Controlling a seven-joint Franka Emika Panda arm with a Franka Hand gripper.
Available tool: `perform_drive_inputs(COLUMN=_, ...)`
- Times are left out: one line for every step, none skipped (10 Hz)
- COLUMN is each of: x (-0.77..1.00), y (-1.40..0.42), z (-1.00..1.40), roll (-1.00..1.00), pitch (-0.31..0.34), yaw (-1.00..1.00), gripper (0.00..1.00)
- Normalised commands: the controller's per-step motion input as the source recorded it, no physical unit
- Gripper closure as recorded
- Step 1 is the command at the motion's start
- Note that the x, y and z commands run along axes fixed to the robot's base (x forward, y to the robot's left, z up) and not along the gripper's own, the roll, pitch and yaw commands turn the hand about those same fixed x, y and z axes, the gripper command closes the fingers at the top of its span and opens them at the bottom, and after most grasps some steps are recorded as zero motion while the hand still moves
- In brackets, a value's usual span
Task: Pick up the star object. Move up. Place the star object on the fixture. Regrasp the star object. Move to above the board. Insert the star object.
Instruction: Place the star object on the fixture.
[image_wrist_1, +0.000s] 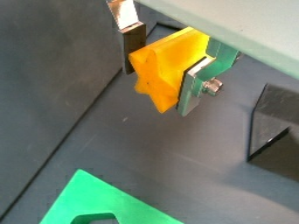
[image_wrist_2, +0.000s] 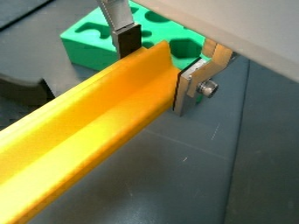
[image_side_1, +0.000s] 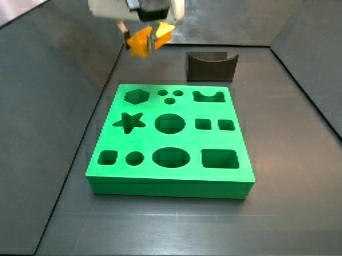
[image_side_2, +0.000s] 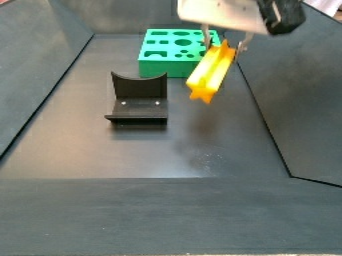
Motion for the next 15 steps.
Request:
perform_drive_inputs(x=-0.02, y=-0.01, z=1.0, roll=-0.04, pitch=0.037, yaw=0.01, gripper=1.0)
perform_drive_inputs(x=-0.02, y=-0.01, z=1.0, roll=-0.05, pitch=0.037, yaw=0.02, gripper=1.0)
perform_drive_inputs(x=-0.02, y=-0.02, z=0.97, roll=-0.06, pitch=0.041, yaw=0.02, gripper=1.0)
perform_drive_inputs(x=-0.01, y=-0.02, z=0.82, roll=-0.07, pitch=0.046, yaw=0.02, gripper=1.0)
perform_drive_inputs(x=0.0, y=-0.02, z=0.57, roll=-0.09, pitch=0.057, yaw=0.02, gripper=1.0)
perform_drive_inputs(x=0.0, y=-0.02, z=0.47, roll=-0.09, pitch=0.063, yaw=0.02, gripper=1.0)
perform_drive_inputs(x=0.01, y=-0.02, z=0.32, roll=-0.1, pitch=0.072, yaw=0.01, gripper=1.0)
perform_drive_inputs(x=1.0, y=0.25, z=-0.28, roll=-0.06, pitch=0.159, yaw=1.0, gripper=1.0)
perform_drive_inputs(x=1.0, y=0.25, z=-0.32, roll=-0.06, pitch=0.177, yaw=1.0, gripper=1.0)
perform_drive_inputs(x=1.0, y=0.22, z=-0.29, roll=-0.05, pitch=0.156, yaw=0.83, gripper=1.0)
perform_drive_inputs(x=1.0, y=0.2, z=-0.25, roll=-0.03, pitch=0.103, yaw=0.51, gripper=1.0)
perform_drive_inputs(x=1.0, y=0.19, z=-0.24, roll=-0.03, pitch=0.088, yaw=0.38, gripper=1.0)
perform_drive_inputs(x=1.0, y=0.17, z=-0.23, roll=-0.01, pitch=0.063, yaw=0.21, gripper=1.0)
perform_drive_inputs(x=1.0, y=0.16, z=-0.21, roll=0.0, pitch=0.047, yaw=0.12, gripper=1.0)
perform_drive_inputs(x=1.0, y=0.15, z=-0.2, roll=0.0, pitch=0.035, yaw=0.07, gripper=1.0)
